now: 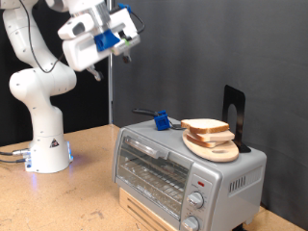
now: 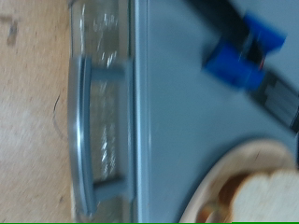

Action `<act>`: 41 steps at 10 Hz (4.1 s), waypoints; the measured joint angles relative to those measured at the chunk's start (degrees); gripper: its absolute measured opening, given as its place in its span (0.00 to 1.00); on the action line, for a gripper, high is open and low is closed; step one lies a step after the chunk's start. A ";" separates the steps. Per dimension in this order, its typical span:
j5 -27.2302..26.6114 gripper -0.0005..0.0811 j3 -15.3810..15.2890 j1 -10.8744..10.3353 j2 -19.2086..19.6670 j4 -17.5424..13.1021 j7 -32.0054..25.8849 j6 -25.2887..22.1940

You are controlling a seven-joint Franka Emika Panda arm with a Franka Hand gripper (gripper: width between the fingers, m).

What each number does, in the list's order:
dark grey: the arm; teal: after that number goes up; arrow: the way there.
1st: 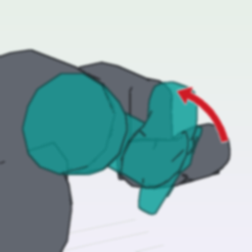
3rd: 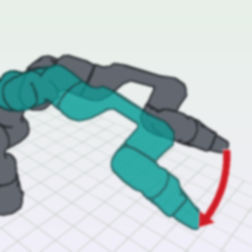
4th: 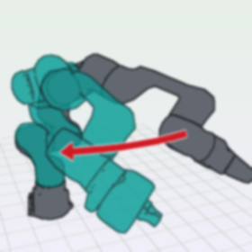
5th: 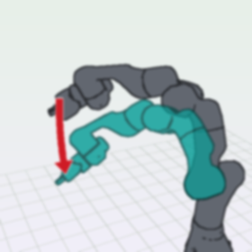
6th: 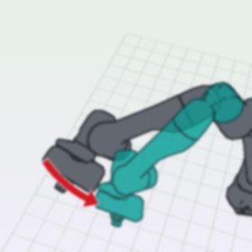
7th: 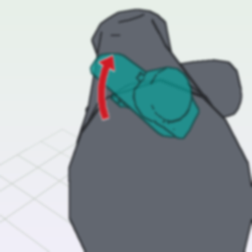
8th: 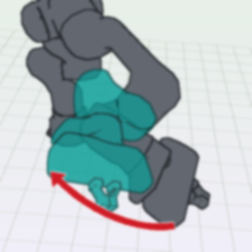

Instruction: Make a piece of toast with the oven

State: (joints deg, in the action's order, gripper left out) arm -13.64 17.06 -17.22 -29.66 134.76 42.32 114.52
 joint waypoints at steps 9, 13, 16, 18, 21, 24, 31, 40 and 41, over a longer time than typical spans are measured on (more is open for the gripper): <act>0.18 0.99 -0.61 0.18 6.38 2.22 -1.07 6.08; -0.47 0.99 -0.60 0.21 7.39 2.93 -0.98 7.55; 0.73 0.99 -0.78 0.23 9.41 6.10 0.08 11.71; 0.80 0.99 -1.09 0.23 11.27 8.06 0.10 16.38; 0.84 0.99 -1.31 0.23 14.18 10.08 0.10 21.74; 0.84 0.99 -1.31 0.23 16.78 11.72 -0.43 26.64; 8.11 0.99 2.16 6.42 18.34 12.92 -0.86 27.51; 0.36 0.99 5.64 8.51 30.16 2.55 -9.01 26.05; 0.09 0.99 5.72 8.70 29.16 2.46 -11.03 23.19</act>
State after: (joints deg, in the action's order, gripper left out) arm -13.55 22.78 -8.52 -0.50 137.22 31.29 137.71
